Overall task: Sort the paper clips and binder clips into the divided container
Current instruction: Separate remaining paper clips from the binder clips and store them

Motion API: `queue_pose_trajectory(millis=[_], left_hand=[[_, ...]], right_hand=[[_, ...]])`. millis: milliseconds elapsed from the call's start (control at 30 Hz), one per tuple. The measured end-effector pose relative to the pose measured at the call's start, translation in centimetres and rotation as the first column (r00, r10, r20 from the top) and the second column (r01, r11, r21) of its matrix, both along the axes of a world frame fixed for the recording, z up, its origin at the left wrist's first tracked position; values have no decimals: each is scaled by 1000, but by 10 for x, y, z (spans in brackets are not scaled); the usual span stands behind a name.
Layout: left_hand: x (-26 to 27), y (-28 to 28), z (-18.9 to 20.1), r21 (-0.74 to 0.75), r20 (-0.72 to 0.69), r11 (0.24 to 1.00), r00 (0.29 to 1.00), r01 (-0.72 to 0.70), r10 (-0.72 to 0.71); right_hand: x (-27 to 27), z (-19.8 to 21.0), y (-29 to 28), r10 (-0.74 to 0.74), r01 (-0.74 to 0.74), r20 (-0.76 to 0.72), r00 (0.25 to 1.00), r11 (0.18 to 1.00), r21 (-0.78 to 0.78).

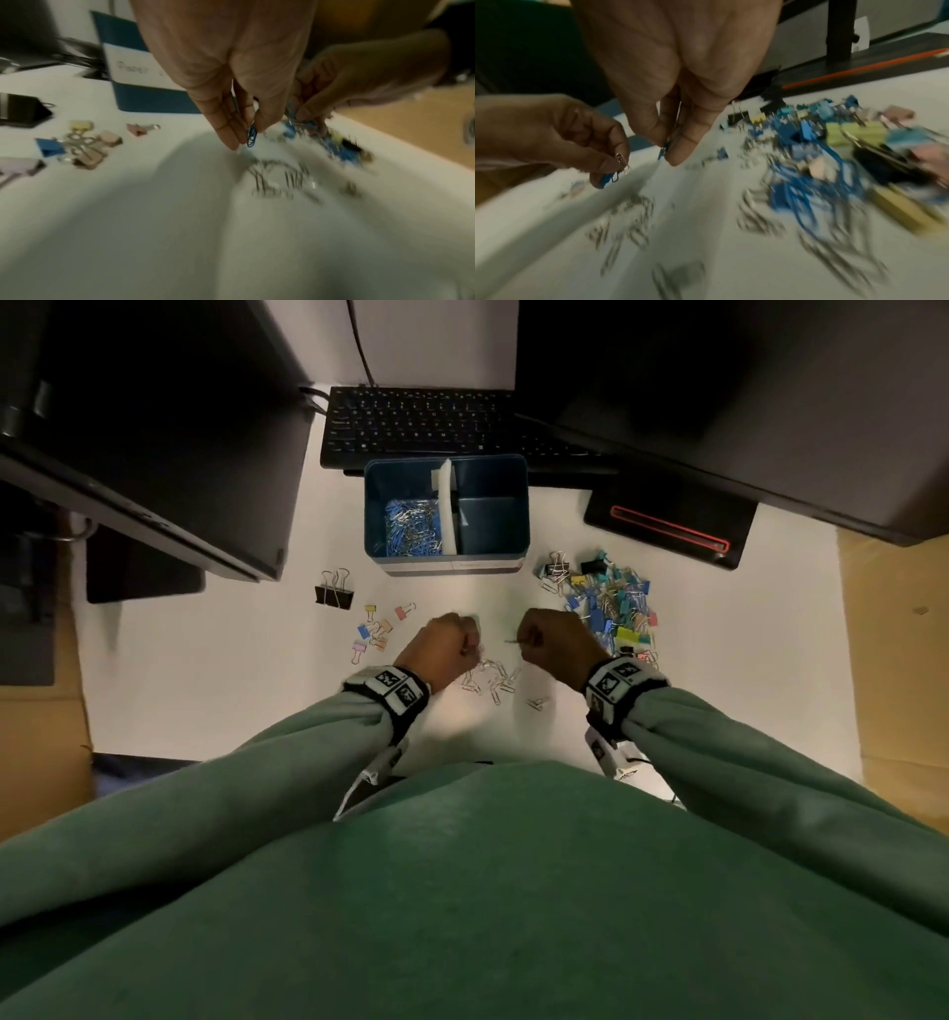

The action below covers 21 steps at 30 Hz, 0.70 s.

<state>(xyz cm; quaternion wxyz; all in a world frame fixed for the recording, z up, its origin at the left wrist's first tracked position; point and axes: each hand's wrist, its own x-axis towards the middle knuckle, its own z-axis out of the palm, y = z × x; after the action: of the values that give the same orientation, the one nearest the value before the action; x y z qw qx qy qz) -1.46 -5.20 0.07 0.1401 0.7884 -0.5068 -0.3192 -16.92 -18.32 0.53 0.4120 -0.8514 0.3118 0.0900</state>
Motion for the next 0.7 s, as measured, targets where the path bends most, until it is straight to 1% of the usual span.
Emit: queue_pose_trajectory(millis=[67,100,167,233,300,367,400,467,500,533,567,600,633,667,700], left_hand=[[16,3,18,-111,-87,983,987,-146,137],[26,3,30,-159,-136,960,968,-232,212],[49,-1,53,-216,-239,892,907,-397,346],[75,-11,67,-238,-233,839,868,-489,440],[99,-21,71,-232,-178,823,854,-519,488],[108,-28,68,-191,-106,855,877,-481,469],[107,-29,66,-187,-61,870,889,-457,454],[94,-21,61,-257,4,872,902,-417,433],[83,-14,58,-288,24,884,920,-369,392],[72,-5,53,-273,29,919,953,-283,302],[59,5,45,-211,21,964,985,-163,171],[47,15,35,-112,10,994,1000,-14,15],[35,23,23,0,16,989,989,146,-146],[26,27,11,101,32,954,958,282,-286],[18,30,0,168,48,913,922,373,-385]], right_hand=[[14,20,-4,-84,76,110,990,994,76],[27,32,-6,-121,106,169,978,990,94],[61,50,-8,-195,171,268,944,979,111],[101,63,-8,-259,235,340,904,966,109],[134,66,-8,-276,261,338,900,961,90],[150,64,-7,-233,224,288,929,972,67],[151,62,-7,-191,186,276,942,982,46],[133,58,-7,-50,75,279,959,994,-81],[116,54,-7,39,2,263,964,988,-153],[94,51,-7,125,-85,208,970,978,-190],[70,44,-6,205,-179,130,970,966,-187],[42,36,-5,286,-278,28,958,948,-156],[16,27,-3,366,-375,-91,926,920,-114],[-9,18,0,433,-458,-216,875,886,-79],[-29,8,4,475,-517,-324,818,855,-51]])
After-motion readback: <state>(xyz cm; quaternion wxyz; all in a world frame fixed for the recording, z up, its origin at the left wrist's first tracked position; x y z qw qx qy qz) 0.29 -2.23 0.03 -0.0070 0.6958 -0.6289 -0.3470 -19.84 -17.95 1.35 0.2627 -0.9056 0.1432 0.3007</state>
